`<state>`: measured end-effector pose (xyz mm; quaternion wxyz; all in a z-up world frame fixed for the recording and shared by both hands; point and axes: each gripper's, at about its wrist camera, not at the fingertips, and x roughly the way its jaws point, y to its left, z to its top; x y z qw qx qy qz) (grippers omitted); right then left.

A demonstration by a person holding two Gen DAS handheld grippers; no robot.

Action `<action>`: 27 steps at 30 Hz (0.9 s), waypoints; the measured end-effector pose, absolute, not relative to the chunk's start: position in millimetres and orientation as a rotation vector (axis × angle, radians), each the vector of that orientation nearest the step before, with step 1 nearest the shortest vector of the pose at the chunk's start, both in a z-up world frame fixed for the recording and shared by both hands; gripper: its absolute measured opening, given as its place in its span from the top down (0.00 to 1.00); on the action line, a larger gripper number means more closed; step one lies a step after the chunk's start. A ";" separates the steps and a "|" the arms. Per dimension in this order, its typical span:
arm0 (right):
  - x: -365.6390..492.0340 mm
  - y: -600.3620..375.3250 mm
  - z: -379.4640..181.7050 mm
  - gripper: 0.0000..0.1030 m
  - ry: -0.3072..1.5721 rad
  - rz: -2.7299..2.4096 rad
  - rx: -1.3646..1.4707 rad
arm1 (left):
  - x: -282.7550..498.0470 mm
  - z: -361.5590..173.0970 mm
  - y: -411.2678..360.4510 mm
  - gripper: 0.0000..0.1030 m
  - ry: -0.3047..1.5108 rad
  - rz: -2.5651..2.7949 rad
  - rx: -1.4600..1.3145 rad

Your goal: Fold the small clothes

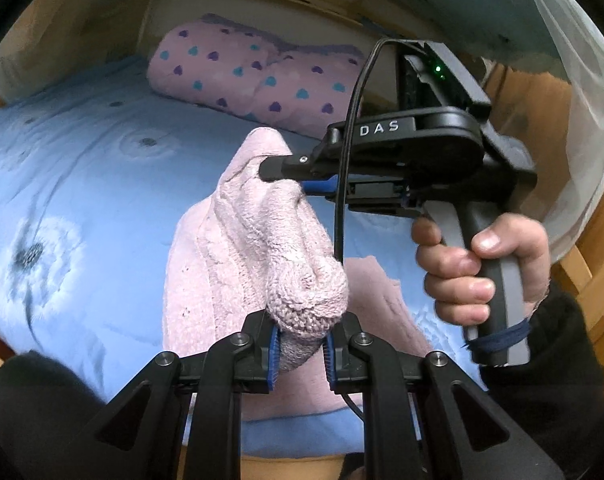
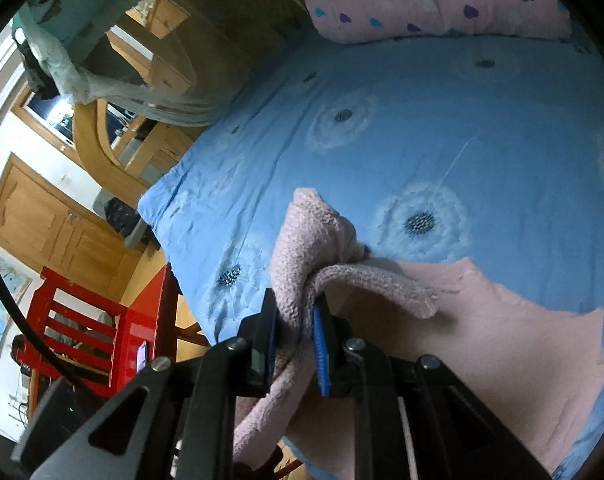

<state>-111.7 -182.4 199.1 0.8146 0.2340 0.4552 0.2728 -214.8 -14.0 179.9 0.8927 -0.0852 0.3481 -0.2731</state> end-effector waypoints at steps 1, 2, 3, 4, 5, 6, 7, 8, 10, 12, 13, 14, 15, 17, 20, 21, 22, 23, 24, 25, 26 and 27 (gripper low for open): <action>-112.6 -191.5 198.0 0.84 0.964 0.586 0.523 | -214.9 181.2 -19.3 1.00 0.722 -0.571 -0.163; -113.1 -197.3 197.4 0.84 0.969 0.583 0.535 | -215.8 182.4 -26.1 1.00 0.722 -0.578 -0.148; -114.2 -205.7 198.3 0.84 0.967 0.579 0.542 | -216.7 183.3 -34.4 1.00 0.721 -0.591 -0.136; -115.4 -210.7 199.4 0.84 0.956 0.576 0.549 | -217.6 184.0 -39.8 1.00 0.719 -0.600 -0.128; -117.1 -217.5 200.3 0.84 0.948 0.572 0.562 | -219.1 184.7 -47.2 1.00 0.714 -0.612 -0.118; -119.3 -224.7 201.1 0.84 0.941 0.565 0.574 | -219.5 184.7 -51.4 1.00 0.711 -0.619 -0.112; -122.5 -232.0 203.0 0.84 0.929 0.563 0.573 | -220.3 185.1 -56.9 1.00 0.708 -0.632 -0.106; -124.6 -236.4 204.5 0.84 0.923 0.561 0.569 | -220.8 185.4 -61.3 1.00 0.706 -0.643 -0.101; -128.8 -246.9 205.0 0.84 0.920 0.543 0.567 | -219.6 183.5 -70.0 1.00 0.713 -0.659 -0.091; -132.8 -255.5 203.9 0.84 0.924 0.523 0.561 | -218.1 179.8 -78.2 1.00 0.734 -0.670 -0.083; -134.0 -259.0 202.6 0.84 0.930 0.511 0.556 | -216.9 178.5 -81.4 1.00 0.742 -0.674 -0.081; -135.5 -260.9 201.7 0.84 0.932 0.503 0.553 | -216.7 176.9 -85.6 1.00 0.748 -0.678 -0.080; -136.4 -264.0 200.8 0.84 0.934 0.497 0.552 | -216.7 176.1 -89.1 1.00 0.751 -0.681 -0.077; -137.9 -271.7 199.0 0.84 0.935 0.491 0.557 | -216.7 175.5 -95.9 1.00 0.752 -0.689 -0.068; -140.1 -283.0 197.4 0.84 0.928 0.485 0.577 | -217.6 176.6 -107.3 1.00 0.743 -0.705 -0.039; -141.0 -286.8 196.4 0.84 0.922 0.483 0.584 | -215.6 177.6 -109.1 1.00 0.741 -0.708 -0.032; -139.8 -291.2 195.0 0.84 0.919 0.480 0.595 | -215.3 178.6 -111.9 1.00 0.738 -0.712 -0.025; -139.2 -295.5 193.6 0.84 0.917 0.476 0.610 | -214.0 179.9 -114.5 1.00 0.736 -0.715 -0.020; -138.5 -300.9 192.2 0.84 0.915 0.473 0.628 | -213.5 180.7 -115.8 1.00 0.735 -0.718 -0.017; -137.8 -306.0 191.0 0.84 0.912 0.470 0.647 | -212.7 181.9 -117.4 1.00 0.733 -0.722 -0.015; -137.2 -310.4 190.4 0.84 0.910 0.467 0.660 | -213.5 182.9 -118.3 1.00 0.731 -0.726 -0.013; -136.8 -314.5 190.3 0.84 0.907 0.466 0.672 | -212.7 184.6 -120.6 1.00 0.727 -0.733 -0.013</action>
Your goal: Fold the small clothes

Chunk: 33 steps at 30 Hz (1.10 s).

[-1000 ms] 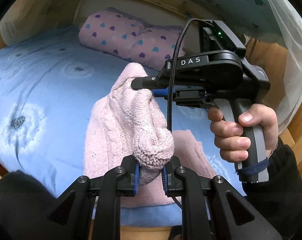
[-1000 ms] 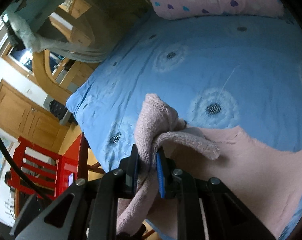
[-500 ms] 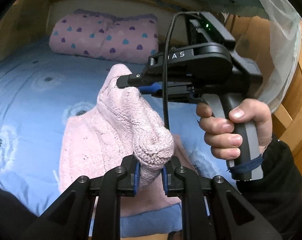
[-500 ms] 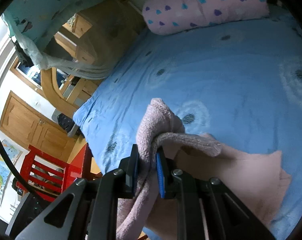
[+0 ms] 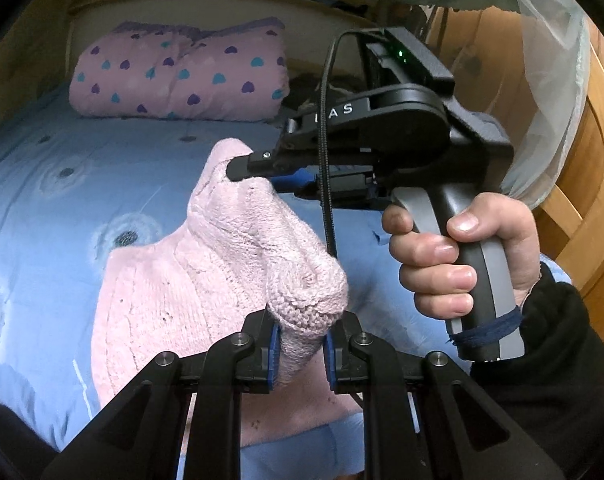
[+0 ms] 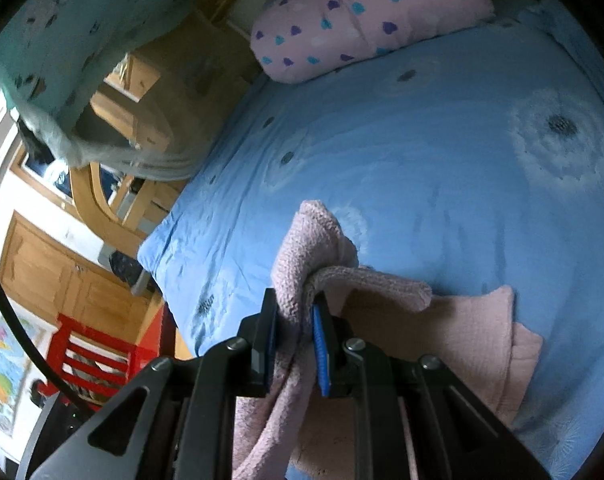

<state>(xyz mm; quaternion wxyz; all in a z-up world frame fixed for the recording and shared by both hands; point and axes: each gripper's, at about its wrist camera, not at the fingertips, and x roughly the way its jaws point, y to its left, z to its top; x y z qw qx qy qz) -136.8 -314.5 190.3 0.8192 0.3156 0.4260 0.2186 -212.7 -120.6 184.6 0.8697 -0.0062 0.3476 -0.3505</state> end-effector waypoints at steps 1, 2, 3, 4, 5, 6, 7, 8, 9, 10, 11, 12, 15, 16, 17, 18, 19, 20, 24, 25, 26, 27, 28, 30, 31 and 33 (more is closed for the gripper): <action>-137.5 -319.9 190.7 0.84 0.901 0.467 0.682 | -212.5 185.5 -122.0 1.00 0.725 -0.739 -0.013; -138.2 -323.4 191.8 0.84 0.894 0.472 0.683 | -212.6 186.1 -123.9 1.00 0.724 -0.746 -0.012; -138.5 -325.0 192.6 0.84 0.892 0.473 0.679 | -212.8 185.9 -128.5 1.00 0.723 -0.755 -0.011; -139.3 -327.7 193.2 0.84 0.888 0.467 0.671 | -211.2 184.9 -132.6 1.00 0.725 -0.762 -0.007; -139.7 -330.8 192.9 0.84 0.887 0.462 0.672 | -210.3 182.7 -140.2 1.00 0.724 -0.775 0.008; -140.2 -336.1 191.3 0.84 0.885 0.463 0.688 | -210.2 180.7 -146.2 1.00 0.718 -0.786 0.026; -140.4 -342.2 188.6 0.84 0.880 0.464 0.723 | -208.9 179.2 -151.7 1.00 0.715 -0.790 0.040; -140.2 -349.6 185.3 0.84 0.878 0.459 0.752 | -207.9 177.2 -159.5 1.00 0.715 -0.791 0.055; -140.6 -356.3 181.6 0.84 0.877 0.447 0.775 | -206.8 176.0 -163.0 1.00 0.719 -0.793 0.057; -141.6 -364.5 177.8 0.84 0.878 0.432 0.792 | -205.7 174.7 -167.6 1.00 0.729 -0.799 0.053; -142.1 -369.0 174.9 0.84 0.881 0.423 0.801 | -205.5 173.5 -170.5 1.00 0.737 -0.805 0.048; -142.6 -370.9 172.9 0.84 0.884 0.417 0.806 | -205.0 171.1 -174.0 1.00 0.747 -0.812 0.047; -147.2 -377.8 164.3 0.84 0.902 0.393 0.808 | -207.4 161.7 -179.4 1.00 0.758 -0.819 0.085; -149.4 -380.0 158.7 0.84 0.912 0.381 0.817 | -209.6 157.3 -179.8 1.00 0.762 -0.822 0.099; -151.5 -382.3 153.5 0.84 0.923 0.374 0.830 | -213.0 153.0 -179.7 1.00 0.765 -0.825 0.110; -153.9 -385.1 145.7 0.84 0.941 0.362 0.845 | -217.7 145.3 -177.8 1.00 0.774 -0.830 0.122; -156.5 -386.6 137.1 0.84 0.961 0.349 0.858 | -220.0 140.0 -176.6 1.00 0.785 -0.831 0.128; -158.7 -387.2 128.4 0.84 0.985 0.341 0.867 | -221.6 134.4 -175.2 1.00 0.803 -0.831 0.129; -167.3 -378.5 104.1 0.84 1.062 0.324 0.852 | -222.7 114.4 -172.0 1.00 0.903 -0.835 0.091; -169.7 -376.2 100.3 0.84 1.080 0.319 0.842 | -223.5 112.5 -172.3 1.00 0.914 -0.837 0.086; -171.9 -374.7 98.7 0.84 1.088 0.318 0.839 | -224.7 112.2 -173.2 1.00 0.917 -0.839 0.088; -174.2 -374.0 98.0 0.84 1.091 0.318 0.839 | -227.6 113.1 -174.7 1.00 0.909 -0.843 0.099; -176.6 -374.4 98.7 0.84 1.087 0.320 0.844 | -229.8 114.2 -175.8 1.00 0.901 -0.846 0.110; -180.1 -376.3 99.5 0.84 1.084 0.319 0.856 | -236.9 116.9 -178.0 1.00 0.883 -0.850 0.148; -181.9 -377.0 99.5 0.83 1.088 0.315 0.861 | -240.5 117.2 -177.4 1.00 0.883 -0.848 0.156; -185.1 -375.1 99.2 0.83 1.110 0.292 0.854 | -244.2 116.8 -174.5 1.00 0.905 -0.840 0.160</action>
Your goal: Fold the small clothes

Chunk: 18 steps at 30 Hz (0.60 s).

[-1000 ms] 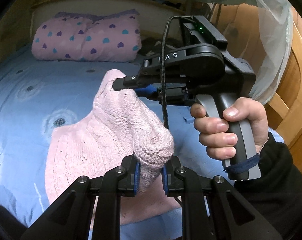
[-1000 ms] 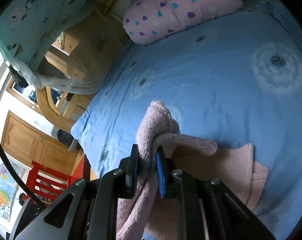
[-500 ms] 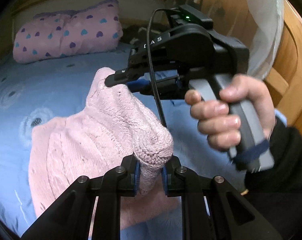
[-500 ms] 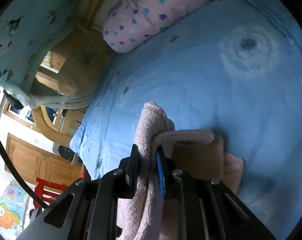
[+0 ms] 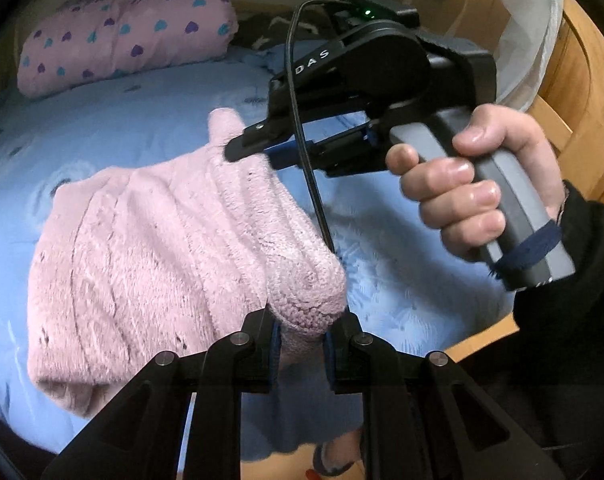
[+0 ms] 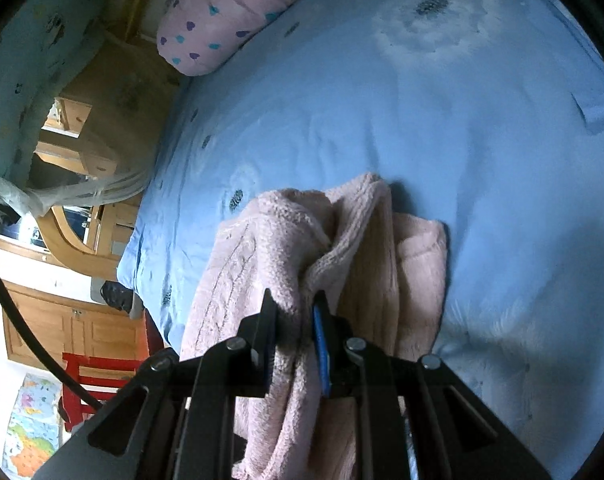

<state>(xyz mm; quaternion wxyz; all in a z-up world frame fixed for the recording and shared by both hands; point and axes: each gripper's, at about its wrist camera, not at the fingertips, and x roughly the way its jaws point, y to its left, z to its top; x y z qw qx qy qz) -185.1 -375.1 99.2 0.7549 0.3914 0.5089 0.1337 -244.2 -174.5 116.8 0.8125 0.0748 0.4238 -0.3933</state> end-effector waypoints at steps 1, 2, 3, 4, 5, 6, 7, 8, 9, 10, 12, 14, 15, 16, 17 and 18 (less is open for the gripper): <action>-185.7 -374.8 100.0 0.82 1.117 0.282 0.846 | -245.3 116.6 -172.9 1.00 0.910 -0.837 0.161; -187.8 -373.8 101.0 0.79 1.122 0.274 0.835 | -249.9 115.8 -168.7 1.00 0.907 -0.836 0.163; -189.3 -372.6 102.0 0.79 1.124 0.266 0.823 | -250.1 114.5 -167.9 1.00 0.902 -0.830 0.166; -189.3 -372.3 102.7 0.75 1.122 0.251 0.812 | -249.7 112.1 -168.3 1.00 0.908 -0.831 0.164; -188.6 -374.0 101.8 0.63 1.115 0.240 0.810 | -247.0 108.2 -170.4 0.99 0.941 -0.843 0.152; -187.0 -377.1 99.4 0.57 1.104 0.229 0.813 | -248.0 106.3 -170.5 0.96 0.968 -0.858 0.139; -185.0 -382.5 94.3 0.48 1.091 0.214 0.826 | -247.2 104.9 -170.1 0.92 1.011 -0.900 0.116; -181.6 -387.8 88.3 0.47 1.087 0.196 0.843 | -246.7 106.8 -168.7 0.92 1.033 -0.941 0.099; -178.4 -392.3 82.5 0.47 1.089 0.178 0.860 | -248.3 110.8 -164.2 0.91 1.043 -0.992 0.083; -174.4 -397.5 74.9 0.47 1.088 0.169 0.887 | -252.0 118.0 -155.0 0.90 1.042 -1.048 0.065; -168.2 -403.0 64.2 0.47 1.080 0.177 0.933 | -260.0 135.8 -127.8 0.85 0.988 -1.113 0.038; -164.3 -406.3 55.7 0.48 1.070 0.192 0.980 | -265.7 148.0 -101.3 0.74 0.894 -1.088 0.038; -163.3 -406.3 54.3 0.52 1.058 0.204 0.991 | -265.2 152.0 -86.1 0.68 0.831 -1.017 0.056; -161.5 -405.5 55.6 0.63 1.046 0.210 0.981 | -263.3 152.6 -80.9 0.68 0.800 -0.964 0.071; -160.1 -404.2 59.5 0.80 1.038 0.201 0.949 | -257.6 152.0 -76.1 0.68 0.743 -0.839 0.105; -159.2 -402.7 63.9 0.87 1.032 0.197 0.916 | -258.0 149.5 -74.5 0.68 0.714 -0.767 0.130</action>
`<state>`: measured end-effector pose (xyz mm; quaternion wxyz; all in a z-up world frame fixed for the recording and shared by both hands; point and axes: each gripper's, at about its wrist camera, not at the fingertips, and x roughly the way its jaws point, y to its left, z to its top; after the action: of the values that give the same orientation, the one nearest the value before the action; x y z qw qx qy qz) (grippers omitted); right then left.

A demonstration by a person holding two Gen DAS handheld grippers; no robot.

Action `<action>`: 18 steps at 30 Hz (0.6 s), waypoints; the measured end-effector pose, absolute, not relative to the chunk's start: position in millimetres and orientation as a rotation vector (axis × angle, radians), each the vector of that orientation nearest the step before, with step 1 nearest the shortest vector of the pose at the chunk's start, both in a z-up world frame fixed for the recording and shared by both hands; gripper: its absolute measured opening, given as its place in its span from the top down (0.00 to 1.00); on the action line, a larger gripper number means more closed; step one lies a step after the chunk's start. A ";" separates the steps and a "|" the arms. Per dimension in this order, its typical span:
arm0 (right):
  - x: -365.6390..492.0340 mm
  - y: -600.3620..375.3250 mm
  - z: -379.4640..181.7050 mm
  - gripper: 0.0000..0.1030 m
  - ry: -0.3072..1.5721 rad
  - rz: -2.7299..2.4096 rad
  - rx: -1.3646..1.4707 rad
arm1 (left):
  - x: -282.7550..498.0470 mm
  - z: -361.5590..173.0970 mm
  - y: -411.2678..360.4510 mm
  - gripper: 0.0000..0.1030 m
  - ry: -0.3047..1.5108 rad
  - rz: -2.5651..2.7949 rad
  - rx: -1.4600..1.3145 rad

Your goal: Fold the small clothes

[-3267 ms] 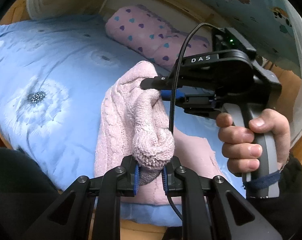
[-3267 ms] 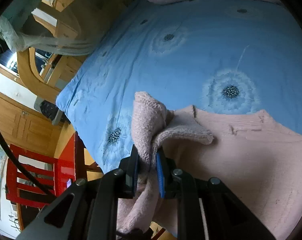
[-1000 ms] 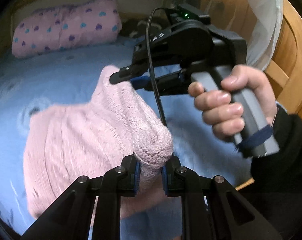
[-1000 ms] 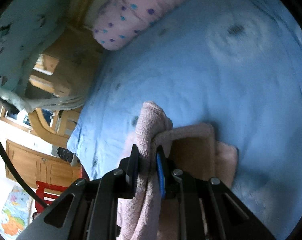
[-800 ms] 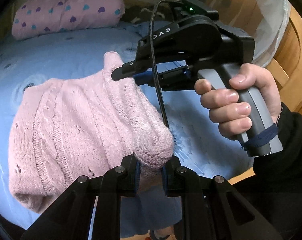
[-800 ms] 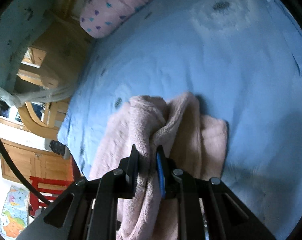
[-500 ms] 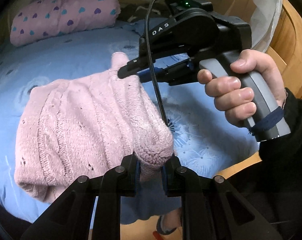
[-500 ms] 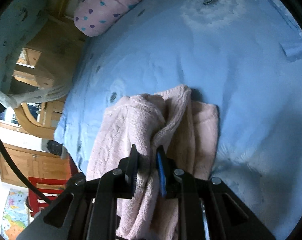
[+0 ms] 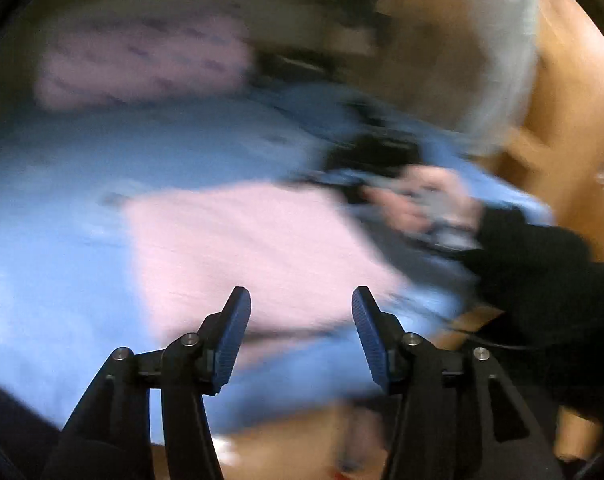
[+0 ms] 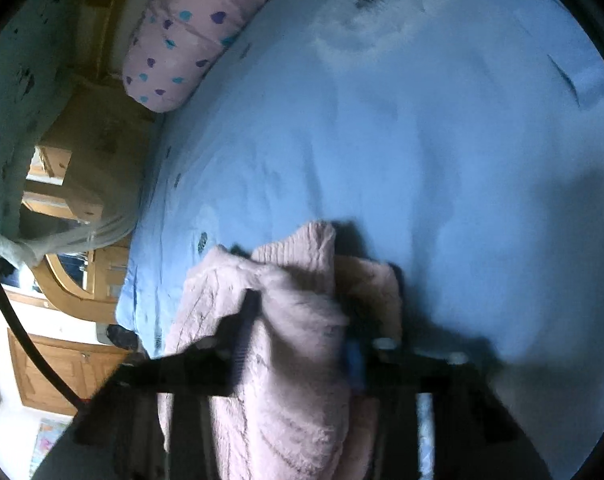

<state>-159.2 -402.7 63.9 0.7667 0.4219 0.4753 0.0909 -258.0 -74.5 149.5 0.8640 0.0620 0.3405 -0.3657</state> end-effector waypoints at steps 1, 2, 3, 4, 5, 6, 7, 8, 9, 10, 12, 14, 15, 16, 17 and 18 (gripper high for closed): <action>-156.2 -400.9 71.1 0.88 1.020 0.204 0.877 | -254.5 144.7 -75.7 0.68 0.663 -0.660 0.182; -154.7 -400.1 77.6 0.88 1.001 0.209 0.855 | -252.8 139.3 -77.2 0.68 0.620 -0.598 0.224; -152.8 -398.5 84.1 0.88 0.978 0.191 0.833 | -248.3 127.2 -81.3 0.68 0.563 -0.513 0.313; -150.2 -397.4 85.9 0.87 0.986 0.147 0.817 | -245.4 113.6 -85.3 0.68 0.542 -0.454 0.398; -148.5 -397.0 83.7 0.84 1.015 0.086 0.801 | -241.0 97.3 -89.2 0.68 0.556 -0.406 0.485; -146.6 -396.5 79.3 0.81 1.054 0.007 0.778 | -236.1 78.5 -87.2 0.68 0.619 -0.377 0.527; -144.7 -395.9 74.6 0.72 1.089 -0.075 0.745 | -237.0 75.3 -80.1 0.68 0.638 -0.380 0.482; -143.6 -395.8 72.8 0.52 1.100 -0.116 0.725 | -240.0 77.5 -72.2 0.68 0.641 -0.391 0.419; -143.2 -395.4 73.9 0.44 1.104 -0.146 0.703 | -242.2 80.4 -66.6 0.68 0.655 -0.395 0.382; -143.1 -394.0 79.3 0.41 1.095 -0.163 0.676 | -243.9 81.2 -63.4 0.68 0.656 -0.392 0.376; -145.2 -391.2 91.7 0.41 1.074 -0.165 0.636 | -251.2 81.6 -54.9 0.68 0.641 -0.394 0.362; -153.1 -384.1 108.8 0.41 1.043 -0.163 0.595 | -260.2 80.8 -45.6 0.68 0.639 -0.417 0.326; -160.3 -376.2 121.3 0.41 1.019 -0.178 0.554 | -262.5 81.0 -39.8 0.68 0.642 -0.436 0.311; -167.3 -369.2 130.5 0.41 0.996 -0.190 0.503 | -267.3 80.3 -36.0 0.68 0.648 -0.455 0.318; -172.7 -361.0 140.4 0.41 0.966 -0.202 0.440 | -271.6 77.8 -32.0 0.68 0.665 -0.458 0.350; -178.3 -347.9 152.1 0.40 0.928 -0.214 0.366 | -270.5 80.2 -31.3 0.68 0.681 -0.447 0.360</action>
<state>-178.3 -347.9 152.1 0.8726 0.1751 0.4443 -0.1023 -270.5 -31.3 80.2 0.9026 0.1742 0.3292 -0.2160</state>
